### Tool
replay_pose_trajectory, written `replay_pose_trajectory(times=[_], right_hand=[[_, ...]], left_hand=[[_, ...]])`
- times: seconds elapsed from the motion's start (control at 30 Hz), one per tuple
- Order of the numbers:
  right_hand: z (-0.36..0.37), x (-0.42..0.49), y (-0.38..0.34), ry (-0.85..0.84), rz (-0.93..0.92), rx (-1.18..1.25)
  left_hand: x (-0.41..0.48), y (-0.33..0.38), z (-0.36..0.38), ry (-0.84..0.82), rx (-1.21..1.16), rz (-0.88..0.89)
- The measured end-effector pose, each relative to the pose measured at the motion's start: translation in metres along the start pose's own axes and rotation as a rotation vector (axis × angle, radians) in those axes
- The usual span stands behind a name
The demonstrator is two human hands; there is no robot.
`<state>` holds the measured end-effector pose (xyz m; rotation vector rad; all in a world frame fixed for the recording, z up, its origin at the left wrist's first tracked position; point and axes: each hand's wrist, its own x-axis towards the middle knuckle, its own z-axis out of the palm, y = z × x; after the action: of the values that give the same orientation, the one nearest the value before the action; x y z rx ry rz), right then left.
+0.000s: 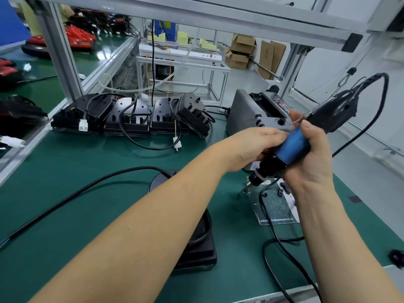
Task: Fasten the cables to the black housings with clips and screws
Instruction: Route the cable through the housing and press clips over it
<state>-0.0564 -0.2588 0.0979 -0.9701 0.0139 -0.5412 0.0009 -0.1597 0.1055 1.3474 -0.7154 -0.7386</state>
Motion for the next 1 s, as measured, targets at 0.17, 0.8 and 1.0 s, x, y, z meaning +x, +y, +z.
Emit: replay_pose_trajectory(times=[0.17, 0.8, 1.0], right_hand=[[-0.002, -0.001, -0.002, 0.122, -0.087, -0.014], [-0.006, 0.002, -0.010, 0.276, -0.153, 0.013], [-0.004, -0.001, -0.014, 0.146, -0.134, -0.027]], left_hand=[[-0.002, -0.013, -0.008, 0.111, 0.072, -0.056], [-0.015, -0.050, -0.036, -0.077, 1.195, -0.202], [-0.021, -0.035, -0.046, 0.083, 1.138, -0.083]])
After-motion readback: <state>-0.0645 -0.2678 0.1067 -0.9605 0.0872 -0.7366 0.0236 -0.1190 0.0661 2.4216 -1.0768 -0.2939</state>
